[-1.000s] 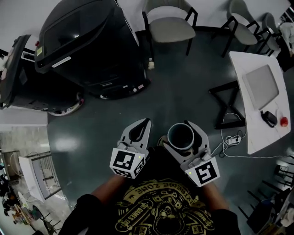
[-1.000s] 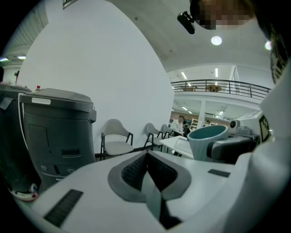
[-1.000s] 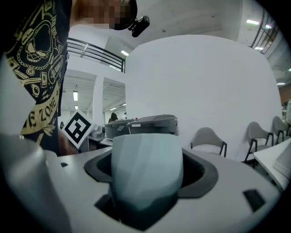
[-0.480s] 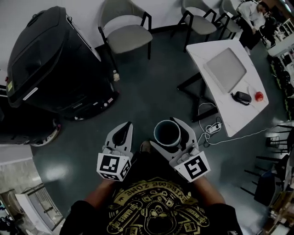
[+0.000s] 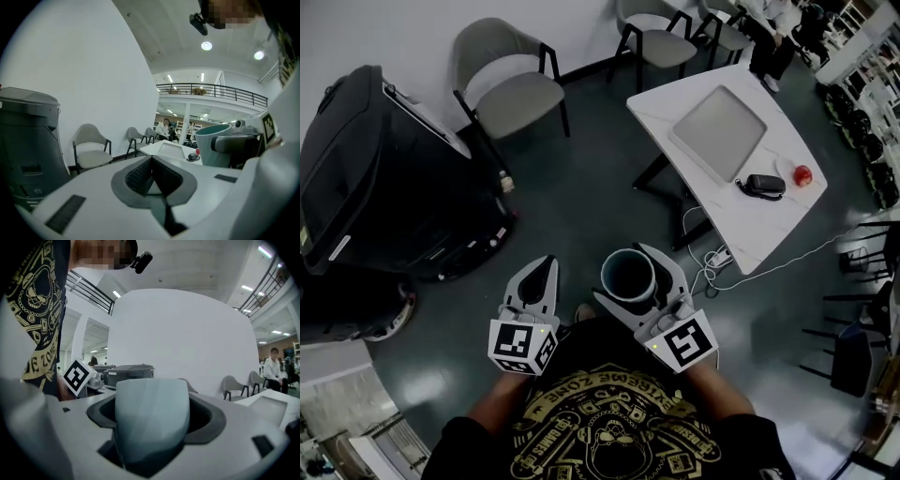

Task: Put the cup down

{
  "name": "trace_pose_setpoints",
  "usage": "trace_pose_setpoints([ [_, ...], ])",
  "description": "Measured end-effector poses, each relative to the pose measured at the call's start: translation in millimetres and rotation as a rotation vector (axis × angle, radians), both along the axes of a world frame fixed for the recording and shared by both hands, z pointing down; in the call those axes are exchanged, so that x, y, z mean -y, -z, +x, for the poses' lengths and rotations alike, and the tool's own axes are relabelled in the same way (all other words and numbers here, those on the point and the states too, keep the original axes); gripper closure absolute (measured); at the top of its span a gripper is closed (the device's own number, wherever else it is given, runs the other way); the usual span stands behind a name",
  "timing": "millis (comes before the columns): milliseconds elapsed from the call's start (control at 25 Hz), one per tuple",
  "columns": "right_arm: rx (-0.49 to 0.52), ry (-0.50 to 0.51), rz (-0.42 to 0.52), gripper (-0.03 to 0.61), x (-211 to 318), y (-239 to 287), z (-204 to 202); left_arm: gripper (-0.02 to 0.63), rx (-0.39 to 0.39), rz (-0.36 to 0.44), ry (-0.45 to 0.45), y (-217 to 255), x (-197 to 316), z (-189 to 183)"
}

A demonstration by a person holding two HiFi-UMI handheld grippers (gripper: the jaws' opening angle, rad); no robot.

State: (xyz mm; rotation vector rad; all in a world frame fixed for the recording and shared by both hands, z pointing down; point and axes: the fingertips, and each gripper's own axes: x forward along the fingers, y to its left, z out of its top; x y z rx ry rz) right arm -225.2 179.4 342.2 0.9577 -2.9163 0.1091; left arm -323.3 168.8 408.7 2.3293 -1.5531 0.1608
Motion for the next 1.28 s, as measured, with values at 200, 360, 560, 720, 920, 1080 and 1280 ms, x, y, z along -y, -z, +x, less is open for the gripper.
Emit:
trace_pose_setpoints([
  [200,0.016,-0.023,-0.033,0.198,26,-8,40,0.604,0.013,-0.004,-0.006,3,31,37],
  [360,0.045,-0.052,-0.063,0.198,55,-11,70,0.604,0.020,-0.033,-0.020,0,53,65],
  [560,0.071,-0.088,-0.078,0.198,92,-13,107,0.604,0.048,-0.069,-0.055,-7,89,101],
  [720,0.083,-0.109,-0.079,0.198,117,-13,136,0.604,0.063,-0.063,-0.093,1,121,135],
  [920,0.094,-0.115,-0.071,0.198,144,-8,172,0.604,0.075,-0.040,-0.125,17,153,178],
  [1080,0.096,-0.115,-0.053,0.198,160,-4,200,0.604,0.079,-0.036,-0.137,23,172,208],
  [1280,0.101,-0.126,-0.023,0.198,183,-3,240,0.604,0.092,-0.008,-0.142,33,195,245],
])
